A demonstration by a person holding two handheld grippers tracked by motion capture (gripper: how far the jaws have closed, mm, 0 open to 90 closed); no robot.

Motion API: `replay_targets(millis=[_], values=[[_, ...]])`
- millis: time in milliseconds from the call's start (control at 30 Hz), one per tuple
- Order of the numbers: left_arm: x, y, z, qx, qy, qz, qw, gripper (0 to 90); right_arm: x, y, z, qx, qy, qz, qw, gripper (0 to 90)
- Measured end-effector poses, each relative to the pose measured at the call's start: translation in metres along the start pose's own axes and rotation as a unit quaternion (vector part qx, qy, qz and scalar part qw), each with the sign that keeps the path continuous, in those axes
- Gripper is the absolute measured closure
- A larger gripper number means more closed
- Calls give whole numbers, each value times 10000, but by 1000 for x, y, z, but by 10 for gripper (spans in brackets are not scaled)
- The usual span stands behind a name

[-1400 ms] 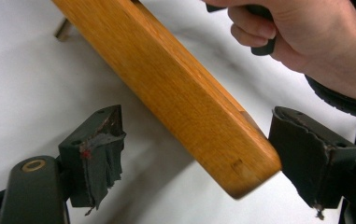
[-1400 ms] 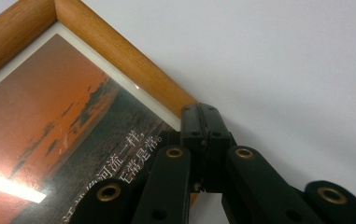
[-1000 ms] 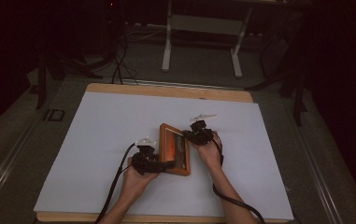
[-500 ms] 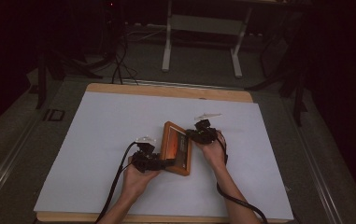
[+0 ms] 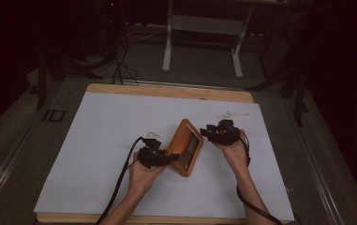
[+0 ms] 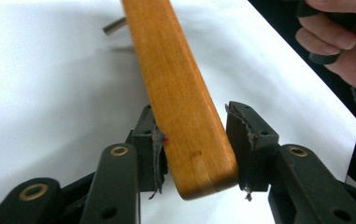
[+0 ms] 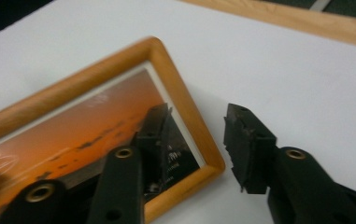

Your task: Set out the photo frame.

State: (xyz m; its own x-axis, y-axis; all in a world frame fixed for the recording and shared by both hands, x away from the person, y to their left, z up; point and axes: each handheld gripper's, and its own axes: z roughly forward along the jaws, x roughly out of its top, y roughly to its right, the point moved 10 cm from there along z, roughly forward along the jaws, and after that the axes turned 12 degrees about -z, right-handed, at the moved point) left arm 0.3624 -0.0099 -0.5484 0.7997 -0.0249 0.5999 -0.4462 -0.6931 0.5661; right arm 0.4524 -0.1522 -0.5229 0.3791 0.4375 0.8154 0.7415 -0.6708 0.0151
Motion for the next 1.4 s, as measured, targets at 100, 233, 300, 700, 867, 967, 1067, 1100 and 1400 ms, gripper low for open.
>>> replay_targets(millis=[100,233,300,700,867,967,1067,1100,1400], values=[[6,6,1,-98,121,22,9999,643,0,4,-11,-29,-55,-113,9999,542],[13,16,1,-77,186,282,9994,685,0,11,-21,-101,22,-96,9999,517],[15,19,1,-33,205,388,9990,688,1,15,-27,-113,119,-76,9998,511],[33,19,-17,-177,406,711,9965,692,10,18,-42,-101,376,-57,9992,509],[40,18,-27,-142,406,1028,9938,692,13,13,-41,-37,416,-167,9990,507],[44,18,-33,-60,372,1270,9912,692,15,9,-40,21,448,-235,9987,505],[49,16,-40,-21,340,1380,9898,692,17,4,-39,84,473,-291,9984,505],[50,15,-43,-3,338,1422,9893,692,18,2,-39,112,491,-334,9982,505],[56,12,-60,81,147,1937,9809,691,28,-23,-34,463,592,-772,9942,503]])
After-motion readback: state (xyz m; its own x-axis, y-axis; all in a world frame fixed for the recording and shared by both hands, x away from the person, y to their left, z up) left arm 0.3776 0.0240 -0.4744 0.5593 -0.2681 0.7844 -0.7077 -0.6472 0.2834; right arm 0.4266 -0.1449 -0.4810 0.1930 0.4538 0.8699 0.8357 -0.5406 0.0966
